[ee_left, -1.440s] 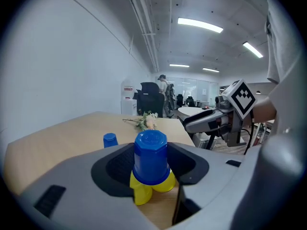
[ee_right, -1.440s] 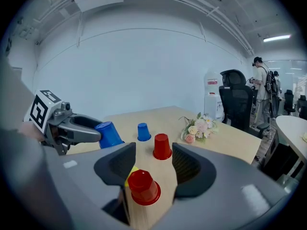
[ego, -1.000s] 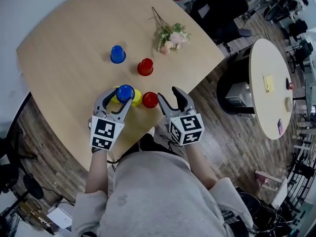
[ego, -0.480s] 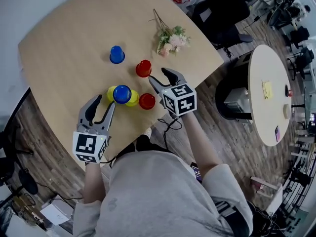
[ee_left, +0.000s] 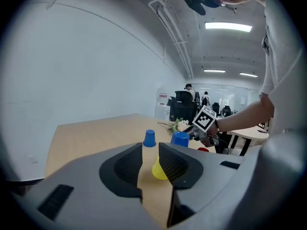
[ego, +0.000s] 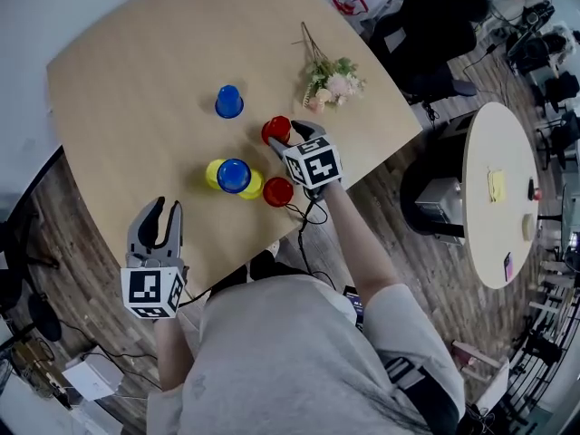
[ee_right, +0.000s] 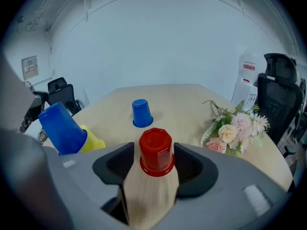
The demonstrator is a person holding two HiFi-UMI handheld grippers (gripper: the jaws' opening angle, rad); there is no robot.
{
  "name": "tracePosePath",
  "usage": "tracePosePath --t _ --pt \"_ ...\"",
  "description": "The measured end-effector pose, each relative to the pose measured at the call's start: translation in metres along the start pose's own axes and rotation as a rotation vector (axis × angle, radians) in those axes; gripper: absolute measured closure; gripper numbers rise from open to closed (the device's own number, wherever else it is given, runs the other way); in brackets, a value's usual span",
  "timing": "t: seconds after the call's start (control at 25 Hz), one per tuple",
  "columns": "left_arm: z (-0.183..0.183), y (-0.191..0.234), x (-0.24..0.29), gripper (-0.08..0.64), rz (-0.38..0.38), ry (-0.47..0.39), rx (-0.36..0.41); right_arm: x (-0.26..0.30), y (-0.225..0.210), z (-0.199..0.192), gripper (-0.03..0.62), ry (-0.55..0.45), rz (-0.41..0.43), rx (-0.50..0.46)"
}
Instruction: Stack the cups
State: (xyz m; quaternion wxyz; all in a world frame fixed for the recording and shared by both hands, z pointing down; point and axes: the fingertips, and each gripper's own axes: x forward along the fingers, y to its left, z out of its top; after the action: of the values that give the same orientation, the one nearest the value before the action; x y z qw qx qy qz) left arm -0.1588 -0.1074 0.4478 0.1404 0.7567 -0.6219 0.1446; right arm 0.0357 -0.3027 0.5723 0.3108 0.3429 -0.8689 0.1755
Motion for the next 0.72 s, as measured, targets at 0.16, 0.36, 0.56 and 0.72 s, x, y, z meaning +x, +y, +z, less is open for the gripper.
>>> tracePosePath --t 0.16,0.36,0.56,0.72 --pt "0.000 0.008 -0.001 0.453 0.015 0.002 -0.003 0.000 -0.001 0.002 0.368 -0.003 -0.037 -0.048" --pt "0.010 0.006 0.010 0.456 -0.024 -0.009 0.017 -0.026 -0.002 0.015 0.370 -0.041 -0.041 -0.061" --pt "0.018 -0.003 0.025 0.463 -0.086 -0.017 0.049 -0.072 0.008 0.031 0.370 -0.099 -0.018 -0.030" --pt "0.021 -0.011 0.034 0.465 -0.136 -0.018 0.064 -0.106 0.027 0.032 0.370 -0.125 0.003 0.009"
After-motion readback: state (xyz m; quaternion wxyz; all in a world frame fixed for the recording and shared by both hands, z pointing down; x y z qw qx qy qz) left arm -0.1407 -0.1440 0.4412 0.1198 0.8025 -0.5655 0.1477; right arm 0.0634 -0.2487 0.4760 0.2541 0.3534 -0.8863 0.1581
